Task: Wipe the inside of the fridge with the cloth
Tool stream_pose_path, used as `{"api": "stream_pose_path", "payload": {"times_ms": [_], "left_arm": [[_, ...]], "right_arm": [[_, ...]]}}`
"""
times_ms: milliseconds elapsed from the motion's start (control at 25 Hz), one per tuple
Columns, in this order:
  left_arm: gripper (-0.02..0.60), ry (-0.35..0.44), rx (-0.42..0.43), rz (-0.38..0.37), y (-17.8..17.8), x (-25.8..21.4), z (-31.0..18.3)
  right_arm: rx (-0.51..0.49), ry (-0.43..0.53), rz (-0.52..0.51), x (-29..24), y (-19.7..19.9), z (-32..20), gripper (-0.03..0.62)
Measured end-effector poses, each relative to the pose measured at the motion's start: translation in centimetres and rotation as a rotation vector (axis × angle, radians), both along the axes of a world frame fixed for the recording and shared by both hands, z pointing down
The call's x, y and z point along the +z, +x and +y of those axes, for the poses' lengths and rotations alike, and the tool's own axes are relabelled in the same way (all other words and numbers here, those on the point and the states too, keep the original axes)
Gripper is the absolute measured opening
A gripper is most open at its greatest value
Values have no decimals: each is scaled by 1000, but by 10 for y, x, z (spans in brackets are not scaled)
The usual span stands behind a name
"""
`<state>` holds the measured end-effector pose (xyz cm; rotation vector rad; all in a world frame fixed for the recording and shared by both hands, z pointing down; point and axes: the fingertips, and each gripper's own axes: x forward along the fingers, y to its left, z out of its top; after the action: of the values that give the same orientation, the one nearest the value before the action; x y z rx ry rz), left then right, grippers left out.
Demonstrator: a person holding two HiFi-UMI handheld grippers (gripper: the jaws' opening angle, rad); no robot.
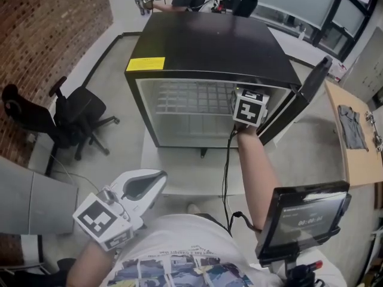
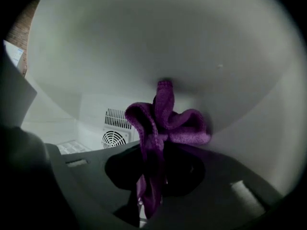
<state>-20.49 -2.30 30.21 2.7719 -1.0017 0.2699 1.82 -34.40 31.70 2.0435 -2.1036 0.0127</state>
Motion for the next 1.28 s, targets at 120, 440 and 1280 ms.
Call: {"api": "stream_pose_path", "payload": {"times_ms": [120,440,1280], "left_arm": [[8,-13,-24,1,0,-1,-2],[8,-39,-41,20,-1,1,-1],[8,-32,-111,21,-29,-1,21]], "right_arm": [[-38,3,0,3,-4,-7,79],[-126,-24,36,14,-20,-21,80],[-404,-51,34,22,-140,-21,79]]}}
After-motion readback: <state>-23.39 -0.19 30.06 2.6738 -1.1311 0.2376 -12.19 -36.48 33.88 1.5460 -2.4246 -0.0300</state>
